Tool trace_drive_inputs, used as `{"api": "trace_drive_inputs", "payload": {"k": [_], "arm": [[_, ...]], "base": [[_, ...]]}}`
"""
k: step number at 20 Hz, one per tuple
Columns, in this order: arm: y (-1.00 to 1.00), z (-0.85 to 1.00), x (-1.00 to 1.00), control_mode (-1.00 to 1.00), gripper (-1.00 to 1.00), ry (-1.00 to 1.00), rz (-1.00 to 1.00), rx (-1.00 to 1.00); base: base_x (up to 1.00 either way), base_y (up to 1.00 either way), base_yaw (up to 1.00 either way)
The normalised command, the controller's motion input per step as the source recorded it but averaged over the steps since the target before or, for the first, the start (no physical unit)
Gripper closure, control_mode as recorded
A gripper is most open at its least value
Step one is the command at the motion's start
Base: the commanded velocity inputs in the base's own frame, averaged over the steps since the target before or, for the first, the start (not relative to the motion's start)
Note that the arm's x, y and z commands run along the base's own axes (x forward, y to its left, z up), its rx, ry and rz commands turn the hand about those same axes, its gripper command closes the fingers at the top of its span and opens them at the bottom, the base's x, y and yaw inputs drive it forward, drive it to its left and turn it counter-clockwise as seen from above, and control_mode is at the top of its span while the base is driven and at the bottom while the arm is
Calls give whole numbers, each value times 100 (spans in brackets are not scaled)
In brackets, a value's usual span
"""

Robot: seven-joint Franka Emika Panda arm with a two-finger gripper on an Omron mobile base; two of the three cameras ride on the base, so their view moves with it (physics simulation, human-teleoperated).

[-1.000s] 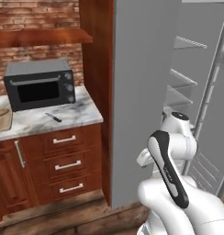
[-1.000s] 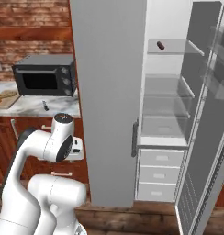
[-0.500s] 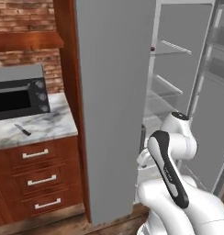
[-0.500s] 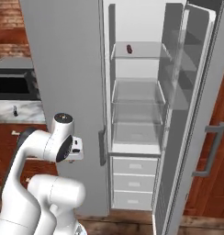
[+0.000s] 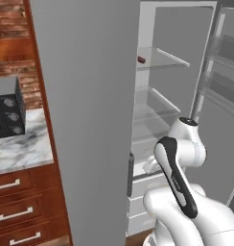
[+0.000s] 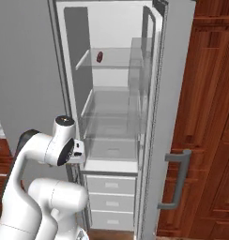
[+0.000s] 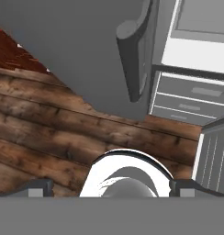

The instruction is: Retrieve the sausage and cheese from the fridge and place them on the cutting board on the counter.

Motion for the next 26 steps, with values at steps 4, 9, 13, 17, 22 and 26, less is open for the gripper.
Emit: {"api": "trace_drive_inputs", "payload": {"k": [4, 9, 13, 17, 22, 26], "arm": [[0, 0, 0, 100, -100, 0, 0, 0], [0, 0, 0, 100, -100, 0, 0, 0], [0, 0, 0, 100, -100, 0, 0, 0], [0, 0, 0, 100, -100, 0, 0, 0], [0, 0, 0, 100, -100, 0, 0, 0], [0, 0, 0, 100, -100, 0, 0, 0]], "base": [[47, -50, 1], [24, -20, 1], [0, 0, 0], [0, 0, 0], [0, 0, 0], [0, 0, 0]]}}
